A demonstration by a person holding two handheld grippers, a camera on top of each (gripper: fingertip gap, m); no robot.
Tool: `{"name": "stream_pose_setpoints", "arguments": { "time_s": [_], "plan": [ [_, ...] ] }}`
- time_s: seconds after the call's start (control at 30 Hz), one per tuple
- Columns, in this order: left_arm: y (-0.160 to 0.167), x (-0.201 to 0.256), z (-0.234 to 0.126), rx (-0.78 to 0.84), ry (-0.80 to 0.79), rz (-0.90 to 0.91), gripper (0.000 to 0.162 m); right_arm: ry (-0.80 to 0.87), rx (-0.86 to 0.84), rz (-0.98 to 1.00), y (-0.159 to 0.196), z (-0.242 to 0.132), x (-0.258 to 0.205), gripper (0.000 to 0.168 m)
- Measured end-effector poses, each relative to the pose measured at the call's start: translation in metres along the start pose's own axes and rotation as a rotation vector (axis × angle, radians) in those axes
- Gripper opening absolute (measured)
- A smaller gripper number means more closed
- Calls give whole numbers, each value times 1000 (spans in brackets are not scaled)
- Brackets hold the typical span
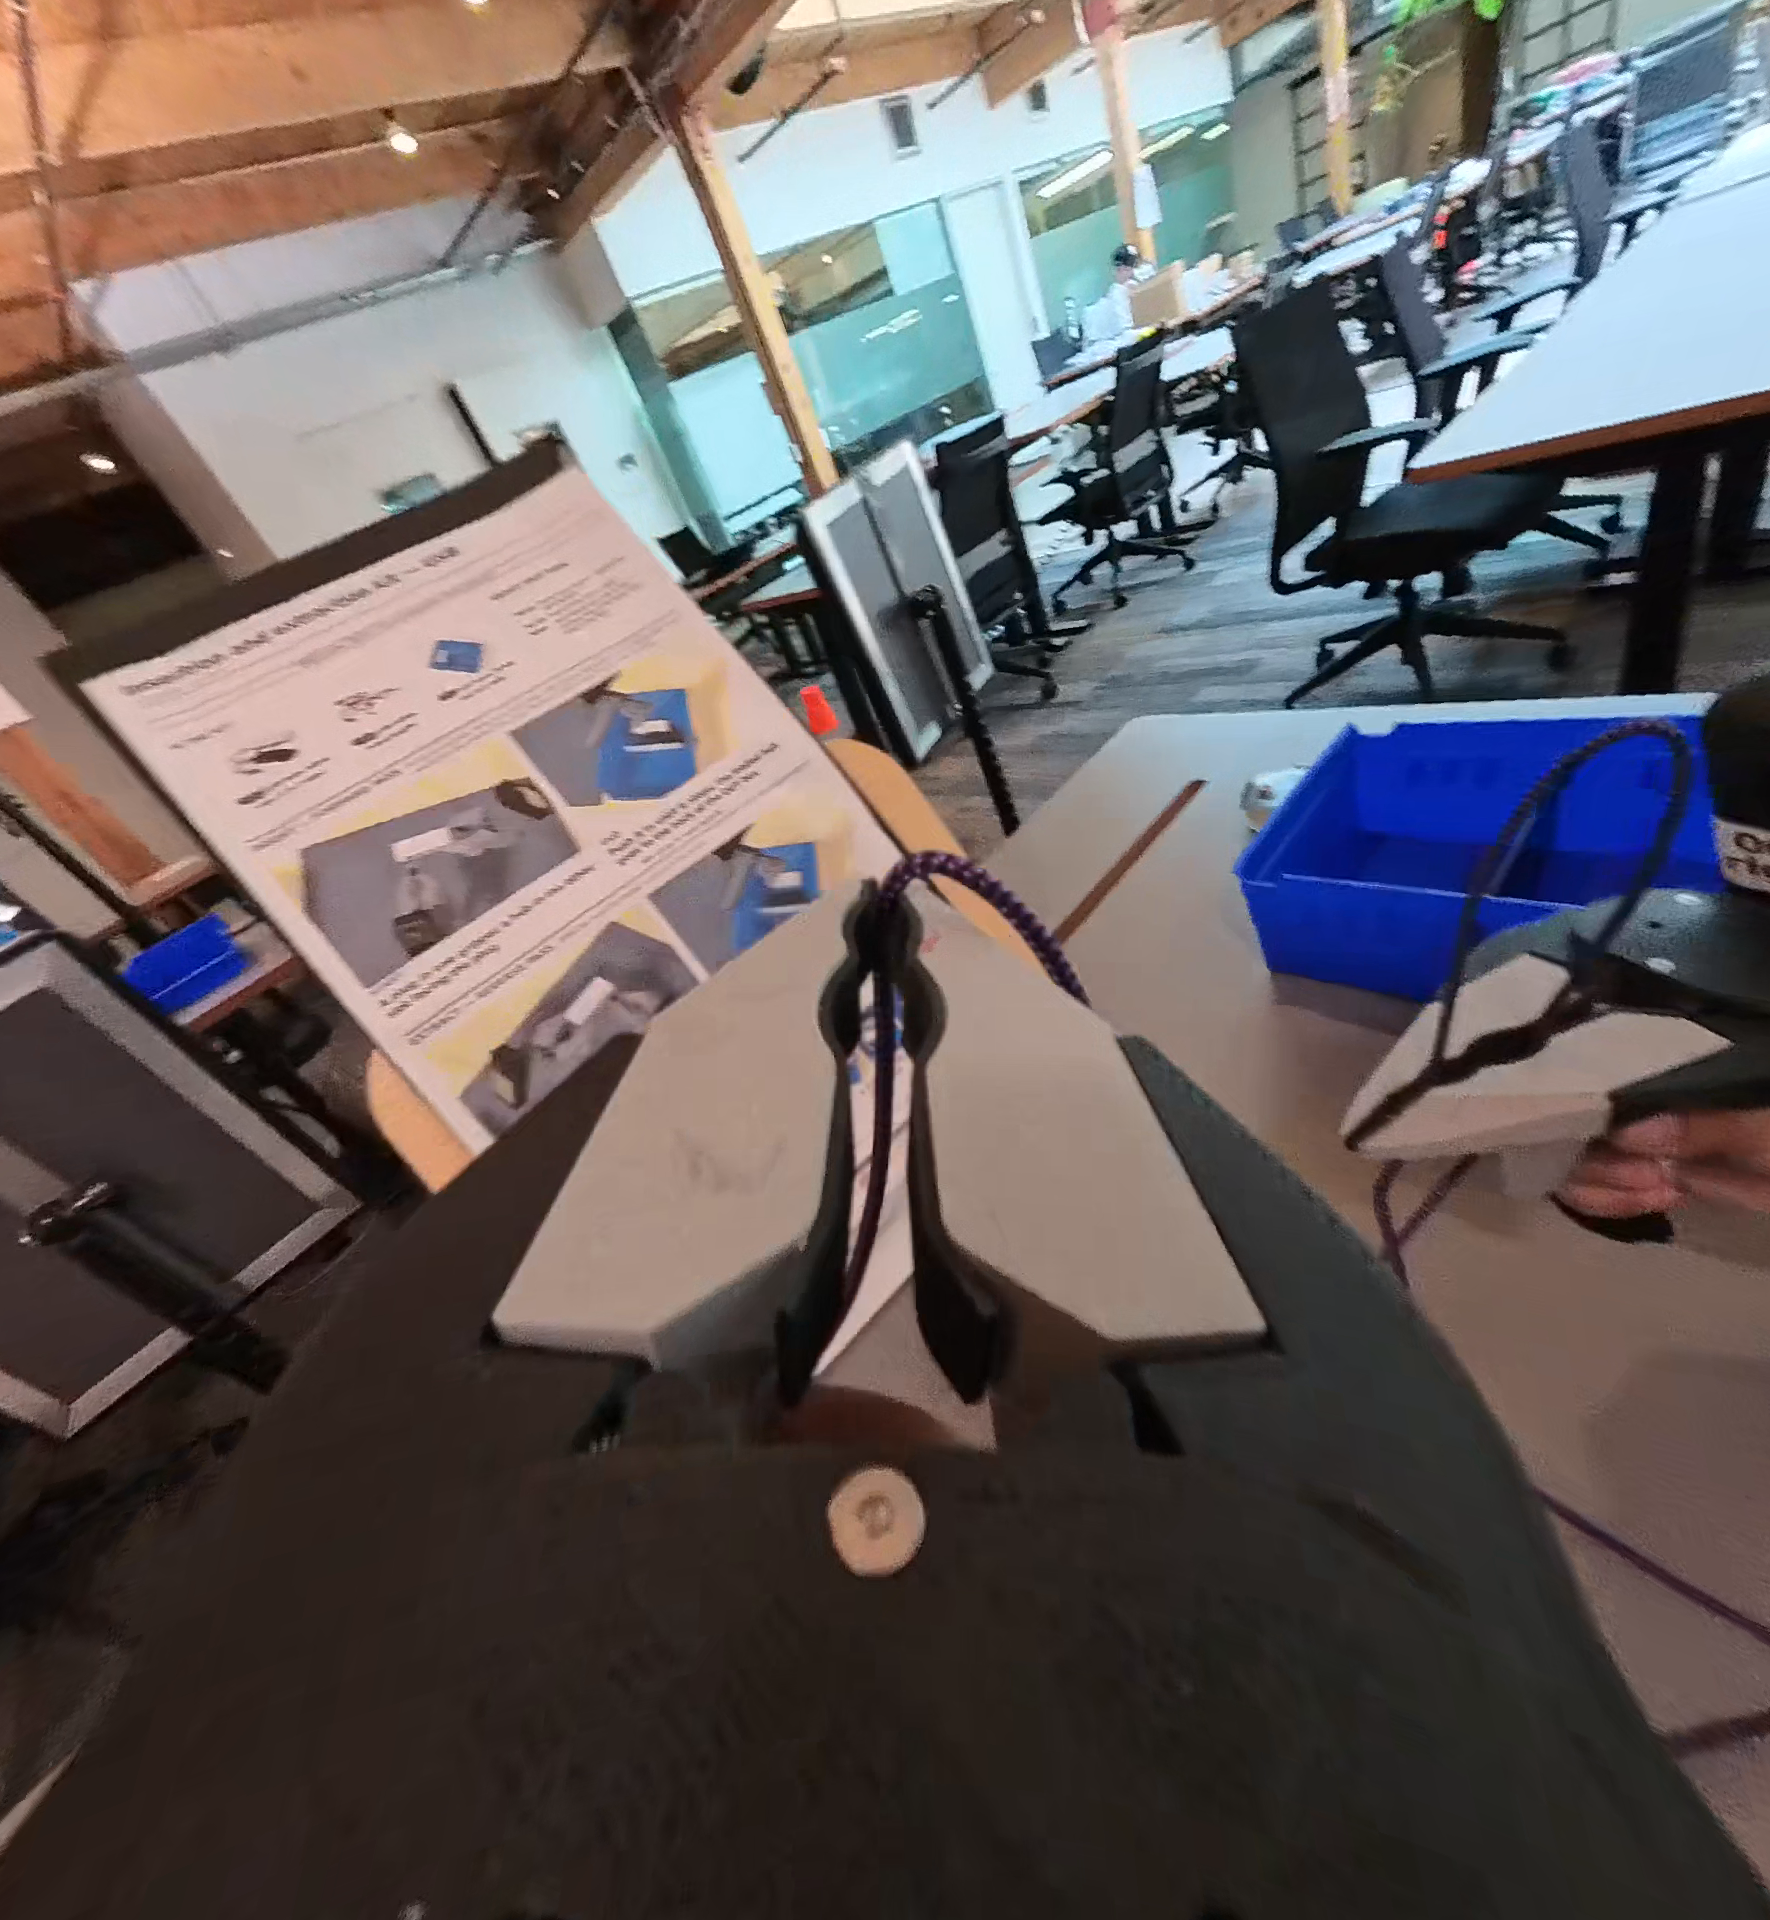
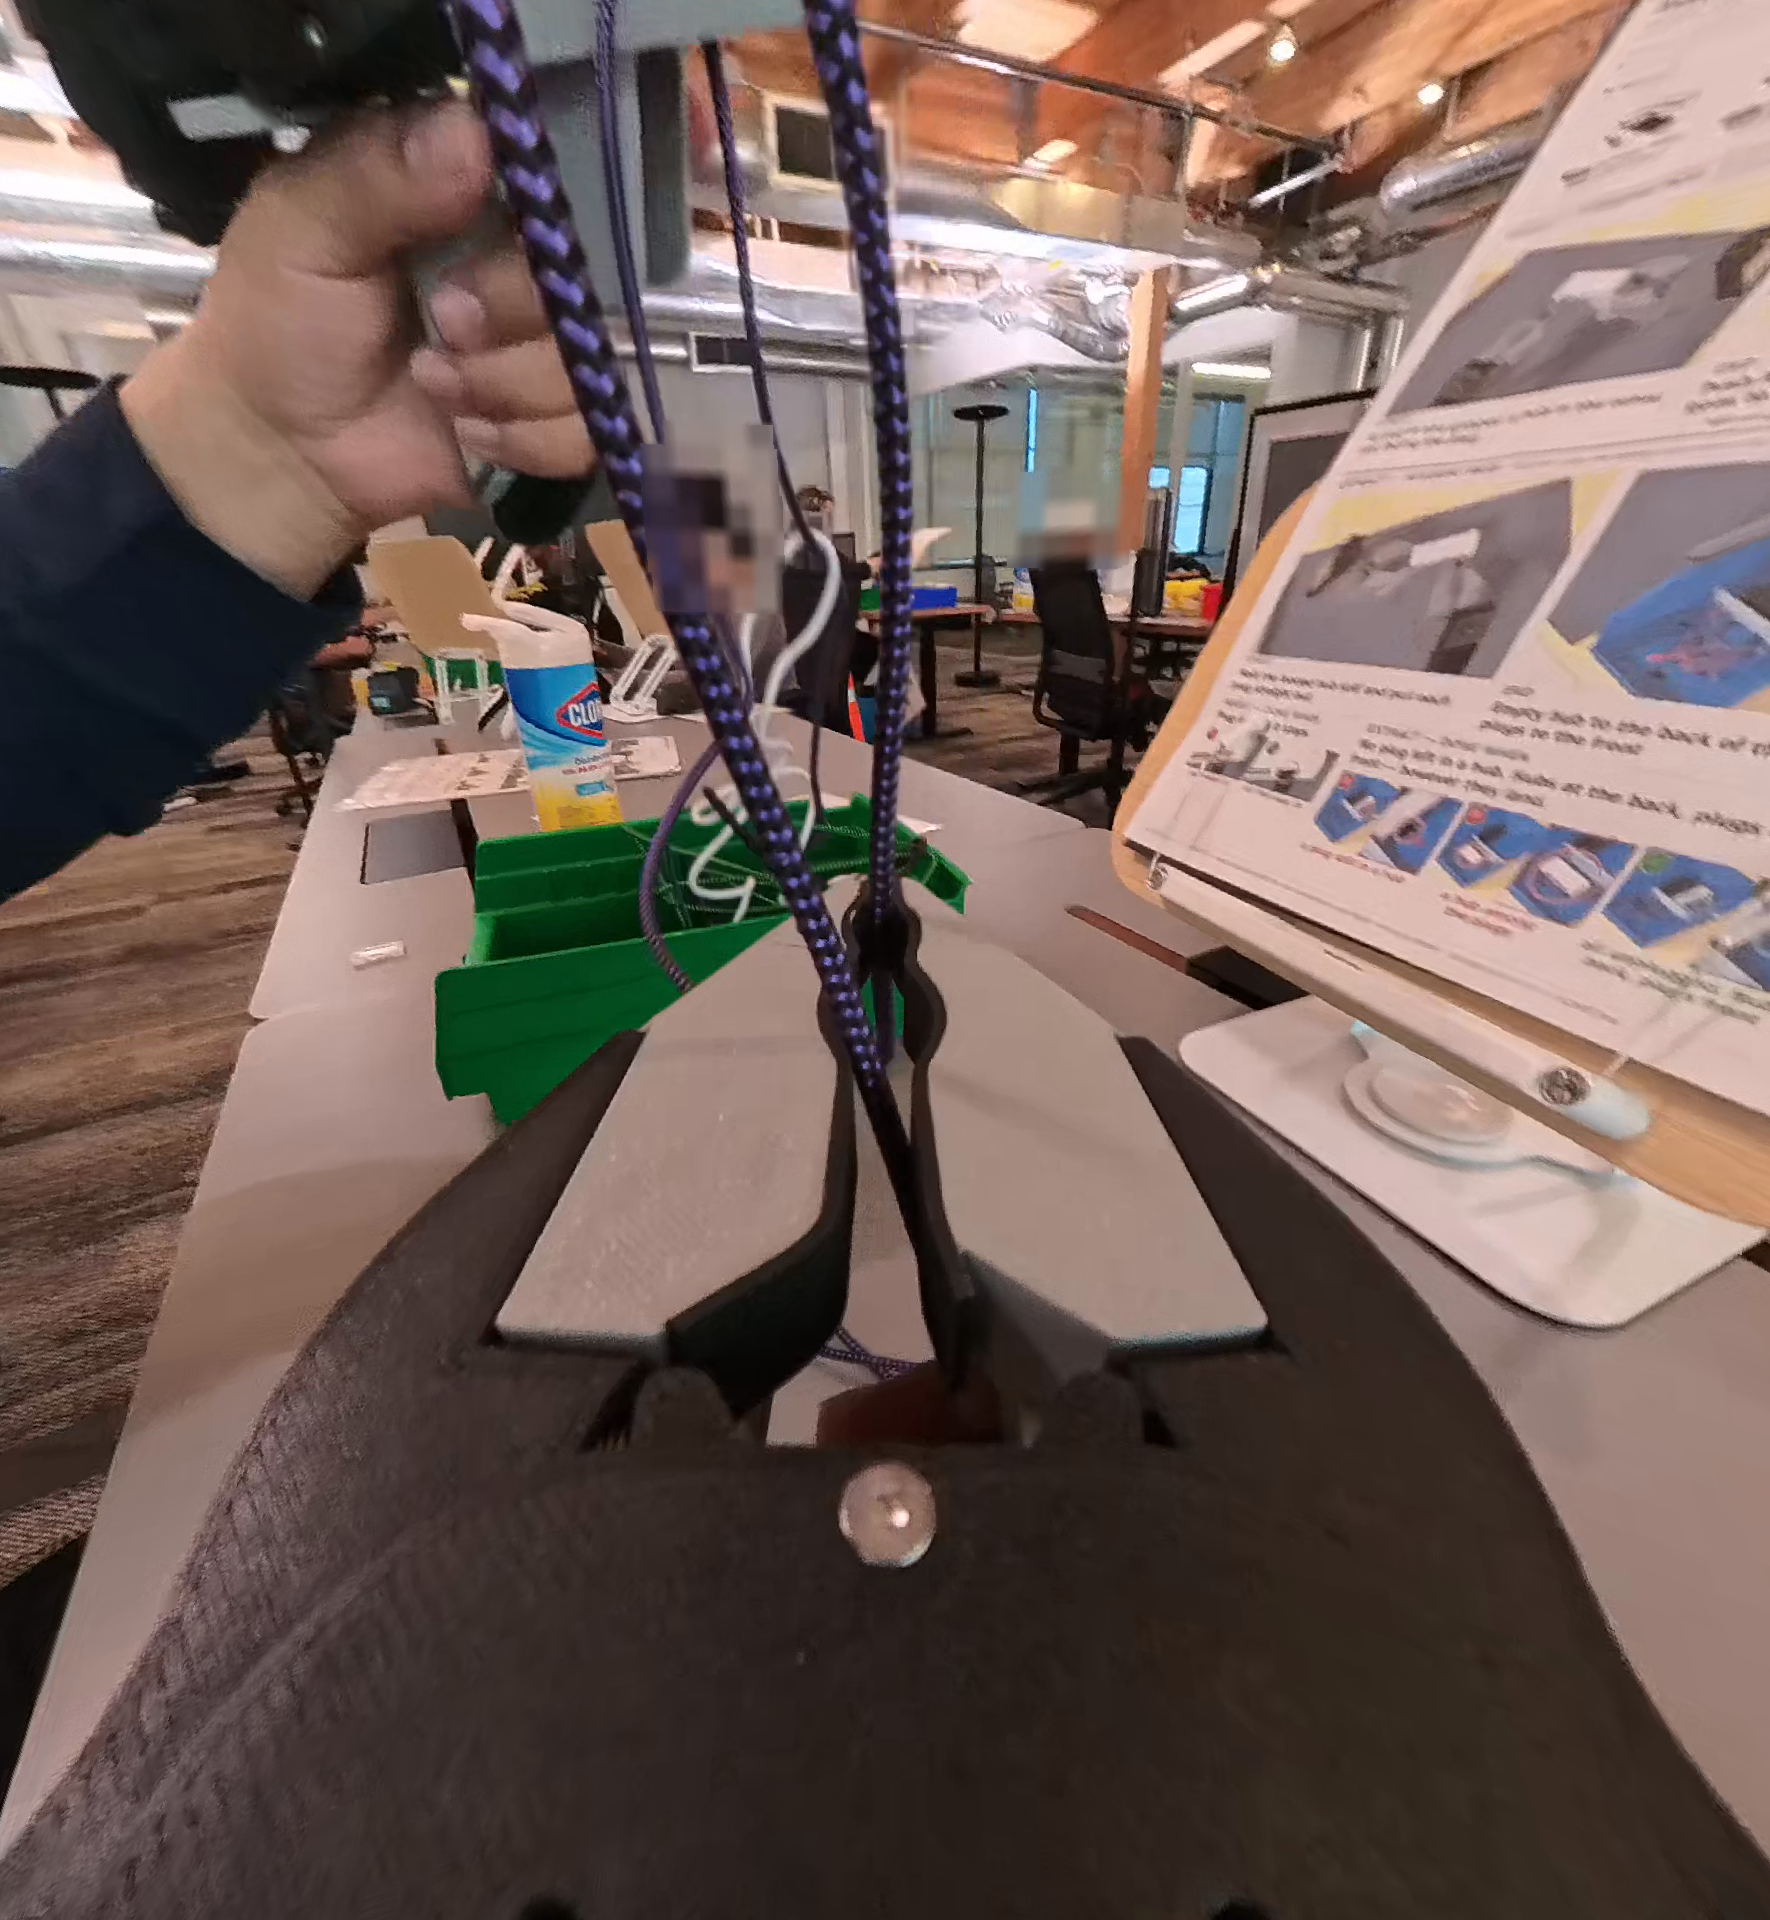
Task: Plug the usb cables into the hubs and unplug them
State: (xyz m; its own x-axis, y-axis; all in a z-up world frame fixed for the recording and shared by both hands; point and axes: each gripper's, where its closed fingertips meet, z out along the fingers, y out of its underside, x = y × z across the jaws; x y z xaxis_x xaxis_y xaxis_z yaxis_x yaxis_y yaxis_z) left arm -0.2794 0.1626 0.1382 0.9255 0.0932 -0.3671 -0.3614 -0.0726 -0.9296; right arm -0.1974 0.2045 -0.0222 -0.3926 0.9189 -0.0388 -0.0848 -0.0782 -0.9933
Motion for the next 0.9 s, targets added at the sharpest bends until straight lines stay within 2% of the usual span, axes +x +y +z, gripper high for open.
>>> {"name": "stream_pose_setpoints", "arguments": {
  "time_s": [0.13,0.2,0.23,0.27,0.33,0.4,0.47,0.53,0.6,0.67,0.77,0.9],
  "plan": [
    [0,29,8,-19,55,129,0,13,-28,-36,4,7,2,0],
    [-18,0,0,19,-107,186,0,19,-38,-31,10,7,3,0],
    [-22,-34,-7,10,-264,167,0,18,-32,-20,12,7,3,0],
    [-18,-72,-16,-35,-438,150,0,17,-23,-9,12,6,2,0],
    [-11,-103,-27,-112,-576,218,0,9,1,2,8,6,0,0],
    [-23,-75,-16,-113,-466,369,0,-6,21,-14,2,6,-4,0],
    [-53,-43,-11,-42,-390,506,0,-15,27,-36,-1,7,-8,0],
    [-92,-47,-20,22,-488,589,0,-10,32,-41,-3,7,-10,0],
    [-110,-59,-25,31,-538,613,0,-19,57,-26,-7,5,-14,0],
    [-101,-59,-18,-11,-477,551,0,-20,71,-24,-10,2,-17,0],
    [-73,-60,-14,-107,-477,576,0,2,69,-33,-10,1,-13,0],
    [-12,-7,18,-112,-152,232,0,6,74,-2,-8,-1,-8,0]
  ]
}}
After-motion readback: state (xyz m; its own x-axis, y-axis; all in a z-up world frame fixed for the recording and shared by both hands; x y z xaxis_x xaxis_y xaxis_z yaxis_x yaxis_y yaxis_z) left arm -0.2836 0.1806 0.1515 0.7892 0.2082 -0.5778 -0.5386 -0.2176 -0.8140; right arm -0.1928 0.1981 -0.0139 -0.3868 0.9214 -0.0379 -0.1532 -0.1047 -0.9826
